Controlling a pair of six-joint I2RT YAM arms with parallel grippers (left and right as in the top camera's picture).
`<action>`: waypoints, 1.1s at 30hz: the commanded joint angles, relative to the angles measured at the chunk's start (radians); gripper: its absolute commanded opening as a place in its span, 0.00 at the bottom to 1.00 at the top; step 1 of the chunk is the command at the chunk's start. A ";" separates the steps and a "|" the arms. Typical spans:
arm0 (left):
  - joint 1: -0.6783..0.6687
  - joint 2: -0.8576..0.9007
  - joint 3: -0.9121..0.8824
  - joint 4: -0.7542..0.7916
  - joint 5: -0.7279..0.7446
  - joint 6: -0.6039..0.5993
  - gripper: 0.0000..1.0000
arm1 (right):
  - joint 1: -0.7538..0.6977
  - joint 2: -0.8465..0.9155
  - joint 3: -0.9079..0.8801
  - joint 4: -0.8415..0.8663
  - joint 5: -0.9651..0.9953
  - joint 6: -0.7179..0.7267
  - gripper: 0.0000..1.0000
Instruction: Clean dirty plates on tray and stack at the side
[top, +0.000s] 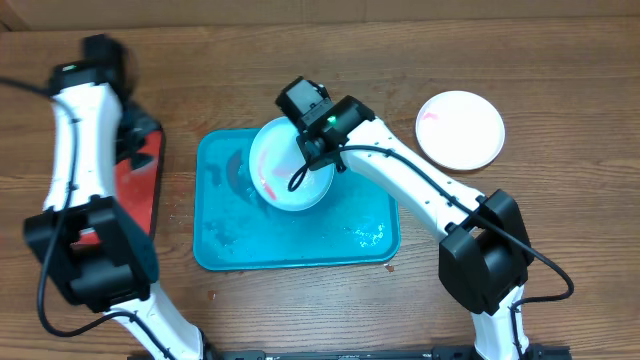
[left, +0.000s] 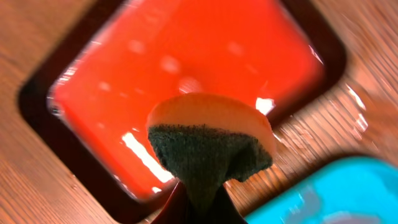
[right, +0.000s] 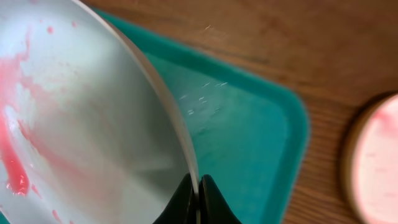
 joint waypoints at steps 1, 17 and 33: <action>0.079 -0.014 -0.027 0.027 0.026 -0.020 0.04 | 0.035 -0.003 0.094 -0.032 0.232 0.000 0.04; 0.164 -0.013 -0.254 0.308 0.165 0.107 0.04 | 0.185 -0.005 0.201 -0.068 0.799 -0.139 0.04; 0.165 -0.010 -0.333 0.409 0.136 0.107 0.05 | 0.307 -0.005 0.201 0.061 1.001 -0.442 0.04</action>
